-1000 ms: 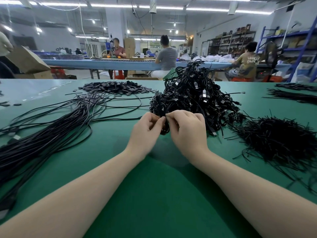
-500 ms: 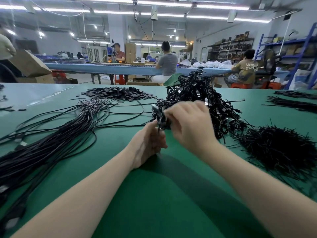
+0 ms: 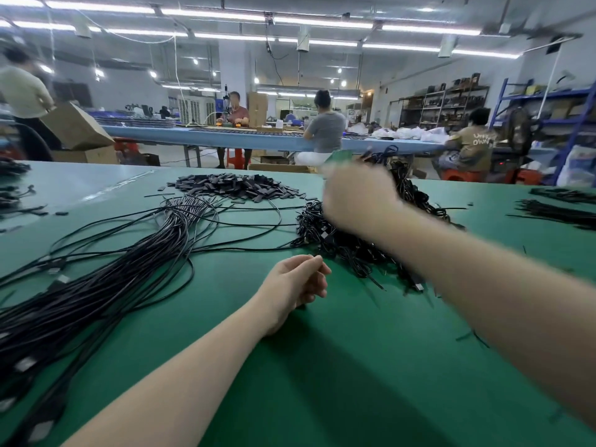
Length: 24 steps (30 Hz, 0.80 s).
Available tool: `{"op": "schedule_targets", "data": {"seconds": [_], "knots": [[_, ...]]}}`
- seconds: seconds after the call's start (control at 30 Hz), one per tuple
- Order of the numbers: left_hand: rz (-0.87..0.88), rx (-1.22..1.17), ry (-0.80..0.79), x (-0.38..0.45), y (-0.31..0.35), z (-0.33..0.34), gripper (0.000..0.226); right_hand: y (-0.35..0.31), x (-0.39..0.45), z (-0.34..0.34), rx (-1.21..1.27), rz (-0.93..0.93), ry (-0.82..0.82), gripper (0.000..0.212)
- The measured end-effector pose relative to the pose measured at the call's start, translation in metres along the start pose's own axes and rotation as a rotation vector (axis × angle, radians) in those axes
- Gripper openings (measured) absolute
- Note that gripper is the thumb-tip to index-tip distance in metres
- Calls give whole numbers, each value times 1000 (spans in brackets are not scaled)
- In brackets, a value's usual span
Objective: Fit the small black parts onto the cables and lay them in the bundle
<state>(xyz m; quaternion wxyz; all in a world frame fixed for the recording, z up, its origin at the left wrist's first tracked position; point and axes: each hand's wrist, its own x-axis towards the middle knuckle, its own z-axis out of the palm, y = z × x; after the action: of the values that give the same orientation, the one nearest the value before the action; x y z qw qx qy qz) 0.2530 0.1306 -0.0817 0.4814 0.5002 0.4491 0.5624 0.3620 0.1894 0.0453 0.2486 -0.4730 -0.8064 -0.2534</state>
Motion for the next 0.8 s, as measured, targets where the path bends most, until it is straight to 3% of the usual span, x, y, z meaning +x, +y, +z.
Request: {"op": "schedule_targets", "data": {"seconds": [0.07,0.17,0.27,0.37,0.43,0.5,0.57,0.63,0.7,0.8], "knots": [[39,69,172,2,-2,1,34,-29,-60,36,76,-35,-161,23],[116,174,403,1,-6,-3,36,-41,-116,72,259,76,-335,28],[180,403,496,-4,-3,-4,37,-32,-122,76,459,160,-374,33],[206,707,468,3,15,-22,22,-31,-121,76,484,152,-370,29],[84,1120,342,8,30,-52,17,-31,-121,77,488,152,-376,29],[-149,1634,231,1,47,-91,32,-29,-120,77,510,154,-370,28],[-376,1944,234,-15,65,-133,37,-27,-119,76,543,167,-359,28],[-592,2042,233,-33,81,-173,35,-28,-118,76,547,173,-354,27],[-719,1987,183,-49,95,-211,29,-29,-117,77,533,173,-352,26],[-726,1537,246,-68,105,-249,24,-28,-117,77,531,175,-355,26]]}}
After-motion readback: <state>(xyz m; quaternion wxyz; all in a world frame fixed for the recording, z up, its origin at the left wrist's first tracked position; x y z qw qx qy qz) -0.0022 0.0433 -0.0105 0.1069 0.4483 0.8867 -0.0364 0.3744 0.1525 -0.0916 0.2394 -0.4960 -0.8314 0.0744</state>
